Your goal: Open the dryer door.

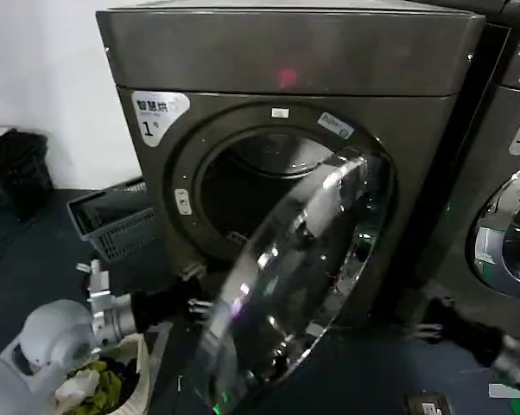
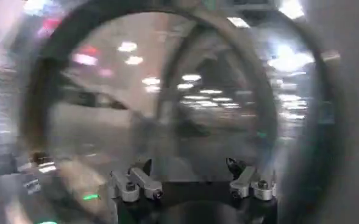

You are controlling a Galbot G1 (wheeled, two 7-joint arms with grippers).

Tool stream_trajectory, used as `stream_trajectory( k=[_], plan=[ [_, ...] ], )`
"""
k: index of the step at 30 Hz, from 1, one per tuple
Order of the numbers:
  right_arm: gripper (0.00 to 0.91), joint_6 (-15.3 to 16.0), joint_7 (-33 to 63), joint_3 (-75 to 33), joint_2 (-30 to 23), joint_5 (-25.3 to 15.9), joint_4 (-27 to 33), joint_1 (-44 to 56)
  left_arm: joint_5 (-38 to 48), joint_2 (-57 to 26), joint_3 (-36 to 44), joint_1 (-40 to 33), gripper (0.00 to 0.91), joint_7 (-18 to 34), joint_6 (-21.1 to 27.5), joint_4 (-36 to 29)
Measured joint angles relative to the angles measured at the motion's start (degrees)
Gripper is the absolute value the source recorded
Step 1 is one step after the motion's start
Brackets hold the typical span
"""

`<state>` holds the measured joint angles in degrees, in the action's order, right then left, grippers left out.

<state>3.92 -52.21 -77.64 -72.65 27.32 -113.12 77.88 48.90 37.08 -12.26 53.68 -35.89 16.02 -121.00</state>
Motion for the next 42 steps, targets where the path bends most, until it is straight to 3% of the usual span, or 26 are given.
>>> stream_trajectory(
  k=[8, 13, 17, 32, 42],
  plan=[
    [0.907, 2.2, 16.3, -8.5, -3.2, 1.2, -0.8, 3.8, 1.7, -1.2, 8.6, -4.0, 0.907, 0.3, -2.2, -1.9],
    [0.907, 5.9, 26.3, -13.6, -2.1, 2.5, 0.1, 4.1, 1.7, -0.5, 16.7, -9.2, 0.907, 1.7, -3.8, -1.5],
    [0.907, 8.8, 31.4, -19.0, 0.0, -0.1, 2.1, 4.7, 1.4, 0.8, 23.2, -13.6, 0.907, 3.3, -5.6, -0.3],
    [0.907, 8.6, 33.7, -30.4, 5.4, -3.1, 13.3, 5.1, 1.6, 12.4, 42.6, -30.5, 0.907, 6.4, -8.4, 10.0],
    [0.907, 8.4, 32.8, -33.0, 7.3, -3.2, 15.6, 5.6, 1.2, 21.0, 45.3, -35.0, 0.907, 7.8, -8.4, 16.2]
  ],
)
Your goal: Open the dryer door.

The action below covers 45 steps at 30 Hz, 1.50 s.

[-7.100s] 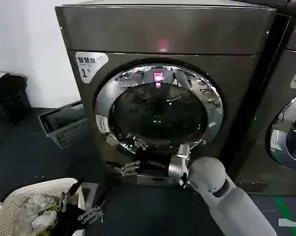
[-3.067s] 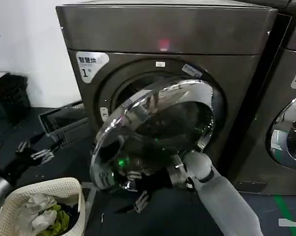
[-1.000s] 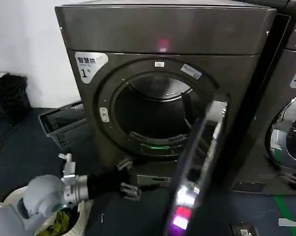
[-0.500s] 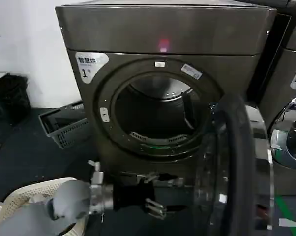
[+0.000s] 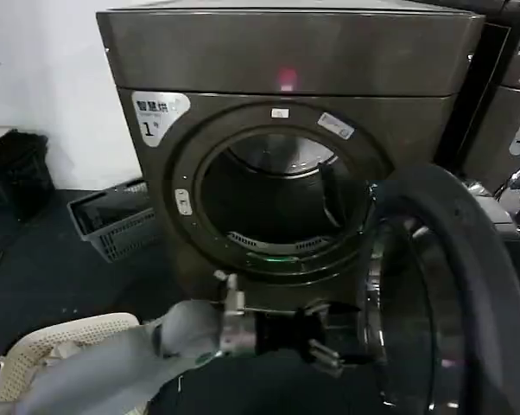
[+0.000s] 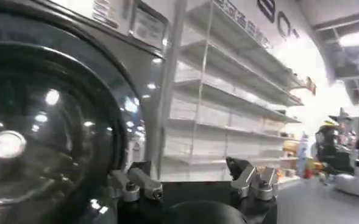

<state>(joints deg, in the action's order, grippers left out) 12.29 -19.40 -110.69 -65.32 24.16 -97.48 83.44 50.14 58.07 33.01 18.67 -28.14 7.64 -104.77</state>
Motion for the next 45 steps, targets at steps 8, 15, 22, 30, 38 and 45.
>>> stream_trajectory(
  k=[8, 15, 22, 30, 38, 45],
  plan=[
    [0.907, -0.3, 0.5, -2.3, 2.0, 0.0, 2.1, 1.0, 0.2, 3.8, -0.1, -2.3, 0.907, 1.7, -0.3, 2.2],
    [0.907, 0.0, 0.5, -4.0, 3.5, 0.1, 2.9, 1.1, 0.9, 6.5, 1.9, -5.1, 0.907, 3.4, -0.9, 3.9],
    [0.907, -0.3, 0.4, -4.7, 3.8, 0.1, 3.5, 0.9, 0.8, 11.6, 3.2, -7.5, 0.907, 5.2, -1.0, 8.2],
    [0.907, -0.7, 0.4, -4.7, 3.7, -0.2, 4.4, 0.5, 0.4, 15.5, 3.6, -8.7, 0.907, 7.4, -2.4, 11.5],
    [0.907, -0.9, 0.4, -4.6, 4.0, -0.3, 4.9, 0.0, 1.1, 15.5, 4.2, -8.8, 0.907, 7.4, -5.8, 11.4],
    [0.907, -1.6, 0.4, -5.6, 4.2, -0.2, 5.7, 0.7, -1.0, 14.0, 5.0, -8.1, 0.907, 11.0, -12.8, 10.9]
  ],
)
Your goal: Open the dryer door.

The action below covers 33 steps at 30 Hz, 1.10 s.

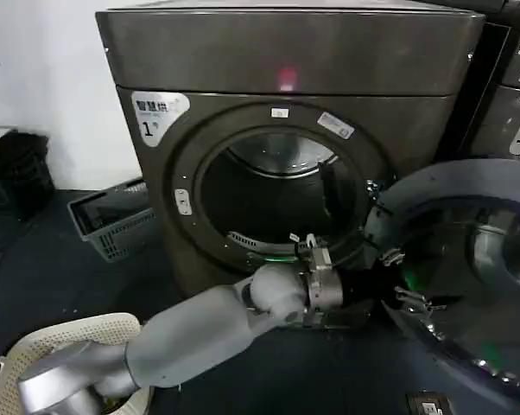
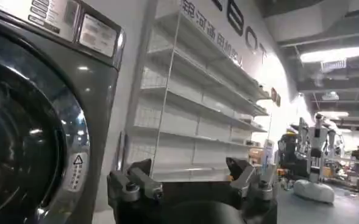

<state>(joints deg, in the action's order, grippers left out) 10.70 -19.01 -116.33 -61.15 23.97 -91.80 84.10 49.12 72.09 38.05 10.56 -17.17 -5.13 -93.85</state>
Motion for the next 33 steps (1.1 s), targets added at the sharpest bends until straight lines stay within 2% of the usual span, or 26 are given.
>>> stream_trajectory(
  k=[8, 18, 22, 25, 28, 31, 33],
  plan=[
    [0.907, -0.3, 0.0, -1.2, 0.2, 0.2, 0.0, 0.6, 1.1, -6.0, 1.2, 1.0, 0.907, 0.0, -5.2, -4.8],
    [0.907, -0.7, 0.4, -2.2, 0.2, 0.1, -0.6, 0.9, 2.8, -19.2, 3.5, 1.1, 0.907, -0.2, -13.4, -12.1],
    [0.907, -0.5, 0.6, -2.6, 0.4, -0.2, -1.0, 0.8, 3.0, -24.3, 4.5, 0.5, 0.907, -1.1, -13.0, -13.9],
    [0.907, 1.3, 1.3, -3.3, 0.4, -0.3, -1.6, 0.3, 2.8, -28.9, 5.9, -1.0, 0.907, -2.8, -11.3, -14.9],
    [0.907, 1.7, 1.3, -3.6, 0.4, -0.7, -2.1, 0.1, -0.5, -33.7, 8.1, -3.6, 0.907, -6.7, -7.5, -15.2],
    [0.907, 1.6, 1.3, -4.0, 0.8, -1.7, -1.9, 0.1, -4.1, -38.0, 10.9, -7.2, 0.907, -8.2, -3.6, -15.1],
    [0.907, 1.6, 1.2, -4.3, 1.0, -2.2, -1.7, 0.3, -7.1, -40.5, 13.0, -9.8, 0.907, -9.8, -2.7, -14.3]
  ],
)
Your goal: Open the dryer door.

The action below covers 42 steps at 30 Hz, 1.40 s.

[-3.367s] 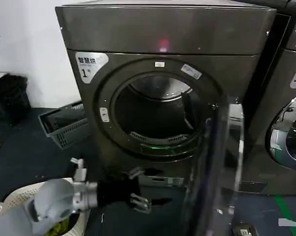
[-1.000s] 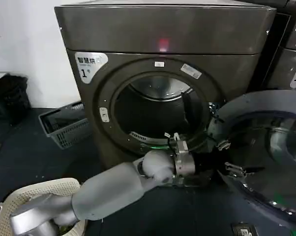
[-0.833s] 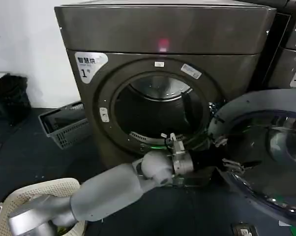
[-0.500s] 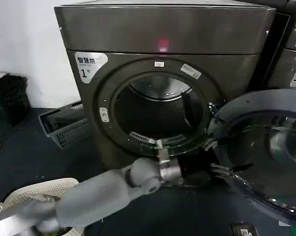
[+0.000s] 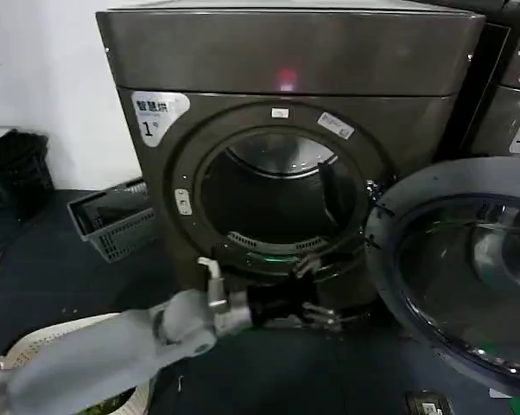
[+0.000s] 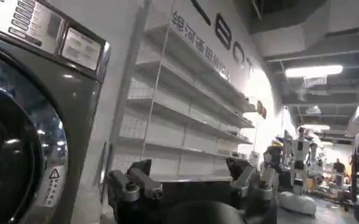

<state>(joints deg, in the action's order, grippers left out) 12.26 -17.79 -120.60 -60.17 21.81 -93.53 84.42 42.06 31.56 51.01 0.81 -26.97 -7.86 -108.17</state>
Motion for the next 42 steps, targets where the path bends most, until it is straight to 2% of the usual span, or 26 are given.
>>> stream_trajectory(
  k=[9, 16, 22, 28, 33, 42],
  plan=[
    [0.907, 0.0, -0.2, -0.4, 0.7, 0.0, -0.2, 0.4, -12.8, -8.4, 12.6, -15.3, 0.907, -9.3, 1.2, 6.3],
    [0.907, -0.2, -0.3, -0.7, 0.6, 0.0, 0.5, 0.7, -23.1, -10.0, 22.8, -24.8, 0.907, -18.5, -5.3, 13.5],
    [0.907, -0.2, -0.2, -0.7, 0.8, -0.1, 0.7, 0.9, -33.6, -10.8, 25.2, -28.5, 0.907, -23.5, -12.3, 19.0],
    [0.907, -0.2, -0.2, -1.1, 0.9, -0.1, 0.7, 1.1, -41.3, -12.3, 25.5, -29.6, 0.907, -25.3, -17.8, 23.3],
    [0.907, -0.2, -0.2, -1.0, 0.6, -0.1, 0.7, 1.1, -44.4, -12.8, 25.5, -29.7, 0.907, -25.3, -20.7, 26.4],
    [0.907, -0.6, -0.3, -0.5, 0.3, -0.3, 0.9, 1.0, -46.8, -11.7, 25.0, -29.1, 0.907, -23.8, -21.5, 31.0]
  ],
)
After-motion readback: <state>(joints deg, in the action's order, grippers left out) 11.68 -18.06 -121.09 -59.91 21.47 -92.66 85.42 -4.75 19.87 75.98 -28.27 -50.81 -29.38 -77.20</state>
